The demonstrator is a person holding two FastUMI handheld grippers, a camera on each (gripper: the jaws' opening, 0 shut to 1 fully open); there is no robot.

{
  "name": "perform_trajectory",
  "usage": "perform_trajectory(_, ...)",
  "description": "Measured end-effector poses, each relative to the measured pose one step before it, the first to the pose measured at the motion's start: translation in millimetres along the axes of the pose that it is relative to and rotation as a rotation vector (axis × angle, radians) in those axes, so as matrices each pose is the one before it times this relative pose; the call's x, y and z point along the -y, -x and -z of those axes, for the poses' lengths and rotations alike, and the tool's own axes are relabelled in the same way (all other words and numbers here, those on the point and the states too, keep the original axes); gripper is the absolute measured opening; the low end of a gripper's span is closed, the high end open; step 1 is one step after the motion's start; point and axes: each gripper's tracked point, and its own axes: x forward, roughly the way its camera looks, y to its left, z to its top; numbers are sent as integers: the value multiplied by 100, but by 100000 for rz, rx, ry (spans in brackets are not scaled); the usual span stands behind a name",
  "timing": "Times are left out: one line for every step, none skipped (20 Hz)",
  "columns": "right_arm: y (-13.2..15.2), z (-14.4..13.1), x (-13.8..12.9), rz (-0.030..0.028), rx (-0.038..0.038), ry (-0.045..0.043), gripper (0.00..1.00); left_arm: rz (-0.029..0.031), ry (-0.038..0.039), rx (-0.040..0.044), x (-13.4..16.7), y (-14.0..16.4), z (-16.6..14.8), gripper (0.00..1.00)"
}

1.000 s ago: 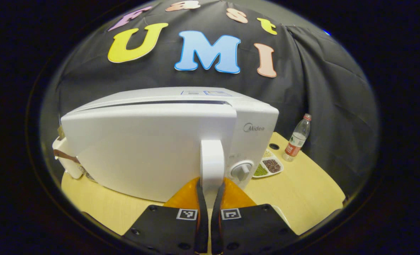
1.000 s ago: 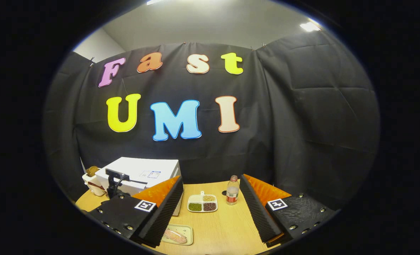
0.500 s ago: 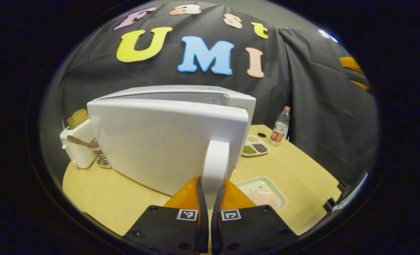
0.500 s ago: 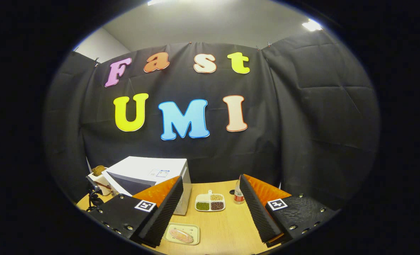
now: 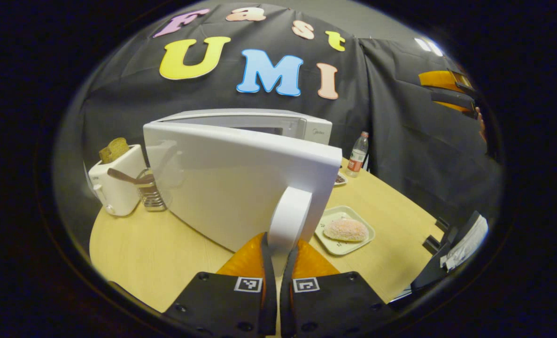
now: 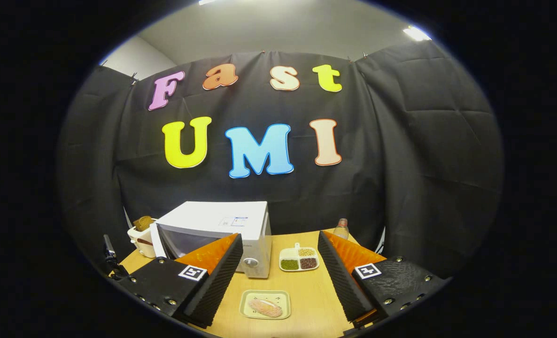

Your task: Open the microwave oven with the left hand, put the food in, and close the microwave oven.

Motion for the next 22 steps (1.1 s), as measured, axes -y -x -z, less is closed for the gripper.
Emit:
perform_trajectory(-72, 144, -809, -298, -172, 544, 98, 1461, 659, -537, -395, 806, 448, 10)
perform_trajectory(-68, 212, -692, 53, -700, 733, 98, 904, -440, -566, -604, 731, 397, 10)
perform_trajectory(-79, 213, -700, -285, -390, 606, 98, 650, -881, -675, -582, 794, 375, 10)
perform_trajectory(-163, -21, -745, -520, -151, 411, 98, 603, -839, -580, -686, 928, 302, 10)
perform_trajectory(-116, 146, -788, -638, -91, 304, 98, 581, -515, -590, -755, 881, 429, 10)
perform_trajectory(-113, 29, -772, -876, -402, 128, 98, 276, -408, -591, -764, 797, 397, 10)
perform_trajectory(-173, 308, -753, -1131, -597, 114, 98, -44, -124, -848, -794, 934, 534, 7)
perform_trajectory(-180, 107, -806, -1291, -346, 256, 98, -199, 49, -603, -936, 833, 277, 7)
perform_trajectory(-166, 102, -719, -1216, -363, 557, 98, -216, 101, -190, -799, 830, 359, 8)
perform_trajectory(-277, 165, -590, -929, -647, 666, 98, -119, 865, 73, -943, 872, 301, 10)
perform_trajectory(-254, 303, -532, -955, -770, 460, 98, -429, 1140, 8, -919, 672, 410, 10)
perform_trajectory(-293, 169, -474, -657, -585, 338, 98, -774, 635, 160, -938, 651, 153, 10)
perform_trajectory(-125, 50, -498, -660, -481, 325, 98, -763, 345, 28, -880, 776, 342, 10)
perform_trajectory(-156, 163, -475, -626, -593, 364, 99, -541, 370, -362, -906, 580, 134, 10)
perform_trajectory(-165, 186, -385, -564, -881, 642, 98, -585, -119, -658, -911, 449, 337, 10)
perform_trajectory(-166, 245, -268, -318, -1192, 1011, 98, -460, -822, -1039, -866, 355, 138, 10)
perform_trajectory(-175, 294, -372, -728, -942, 854, 98, -674, -1009, -653, -943, 380, 160, 10)
perform_trajectory(-131, 196, -420, -920, -821, 709, 99, -702, -724, -790, -873, 455, 143, 10)
perform_trajectory(-164, 191, -313, -870, -828, 677, 99, -940, -535, -266, -862, 411, 68, 10)
perform_trajectory(-247, 260, -325, -910, -866, 234, 99, -1115, 45, -327, -806, 362, 49, 8)
perform_trajectory(-239, 277, -220, -811, -1160, -430, 98, -861, 450, 43, -673, 288, 269, 8)
perform_trajectory(-150, 246, -290, -1102, -912, -501, 98, -846, 294, 48, -583, 278, -14, 8)
